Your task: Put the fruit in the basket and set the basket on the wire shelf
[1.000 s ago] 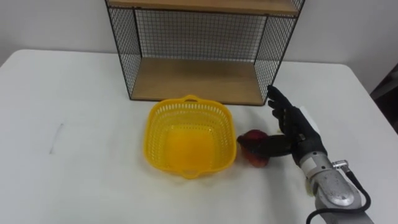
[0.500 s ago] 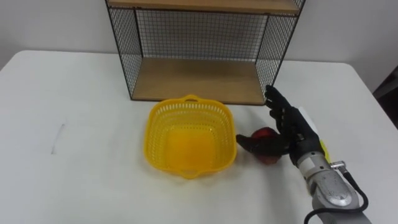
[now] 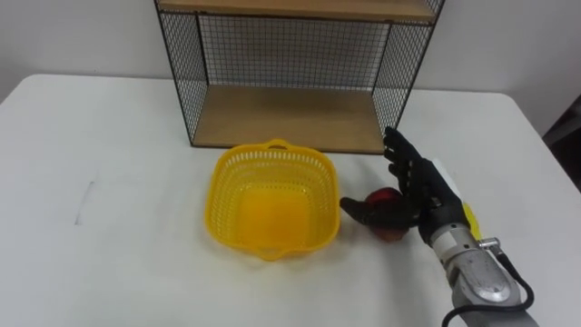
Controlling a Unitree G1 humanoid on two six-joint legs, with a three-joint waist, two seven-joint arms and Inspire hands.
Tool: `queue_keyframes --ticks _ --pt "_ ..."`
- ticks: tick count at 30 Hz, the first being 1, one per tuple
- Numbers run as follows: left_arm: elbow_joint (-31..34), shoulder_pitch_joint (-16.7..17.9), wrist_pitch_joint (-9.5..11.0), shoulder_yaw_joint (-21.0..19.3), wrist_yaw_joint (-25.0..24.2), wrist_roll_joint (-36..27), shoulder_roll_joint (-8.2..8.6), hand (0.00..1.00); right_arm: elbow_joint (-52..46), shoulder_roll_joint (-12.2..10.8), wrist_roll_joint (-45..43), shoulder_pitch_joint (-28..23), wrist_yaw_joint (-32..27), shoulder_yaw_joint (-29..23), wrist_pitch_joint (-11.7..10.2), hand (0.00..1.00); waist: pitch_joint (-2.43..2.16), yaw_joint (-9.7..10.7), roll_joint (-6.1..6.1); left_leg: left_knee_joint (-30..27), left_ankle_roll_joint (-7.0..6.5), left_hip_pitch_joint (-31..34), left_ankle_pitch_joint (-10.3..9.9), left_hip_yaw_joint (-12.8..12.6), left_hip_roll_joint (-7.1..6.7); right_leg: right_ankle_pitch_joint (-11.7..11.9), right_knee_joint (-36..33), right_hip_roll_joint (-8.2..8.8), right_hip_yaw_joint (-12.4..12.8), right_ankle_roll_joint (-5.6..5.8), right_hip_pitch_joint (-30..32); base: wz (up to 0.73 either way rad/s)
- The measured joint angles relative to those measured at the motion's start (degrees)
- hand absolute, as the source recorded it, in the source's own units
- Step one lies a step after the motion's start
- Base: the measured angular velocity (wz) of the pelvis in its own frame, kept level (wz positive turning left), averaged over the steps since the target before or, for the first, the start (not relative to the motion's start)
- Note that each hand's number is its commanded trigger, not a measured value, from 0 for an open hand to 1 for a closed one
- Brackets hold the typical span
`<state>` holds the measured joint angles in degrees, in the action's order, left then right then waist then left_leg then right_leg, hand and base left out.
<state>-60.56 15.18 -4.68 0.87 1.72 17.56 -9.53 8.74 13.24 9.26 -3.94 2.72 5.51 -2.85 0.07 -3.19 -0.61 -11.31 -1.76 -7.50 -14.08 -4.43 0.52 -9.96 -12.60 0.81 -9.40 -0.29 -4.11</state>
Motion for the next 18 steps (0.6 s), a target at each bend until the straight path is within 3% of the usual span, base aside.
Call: queue_keyframes --ticks 13,18 --pt "-0.07 0.12 -0.1 -0.09 -0.04 0.0 0.0 0.0 2.04 0.15 -0.31 -0.15 -0.06 -0.05 -0.32 0.0 -0.11 0.25 -0.08 0.05 0.01 -0.82 -0.01 0.32 0.0 0.04 0.77 -0.05 -0.04 0.01 -1.09 0.01" --pt "-0.12 0.1 -0.12 -0.08 -0.28 -0.02 -0.05 0.0 2.64 0.15 -0.77 -2.95 -0.04 0.49 -0.01 0.0 -0.17 0.24 -0.17 0.41 0.04 -1.04 -0.02 0.44 -0.02 0.06 0.95 -0.12 -0.03 0.01 -1.02 0.0"
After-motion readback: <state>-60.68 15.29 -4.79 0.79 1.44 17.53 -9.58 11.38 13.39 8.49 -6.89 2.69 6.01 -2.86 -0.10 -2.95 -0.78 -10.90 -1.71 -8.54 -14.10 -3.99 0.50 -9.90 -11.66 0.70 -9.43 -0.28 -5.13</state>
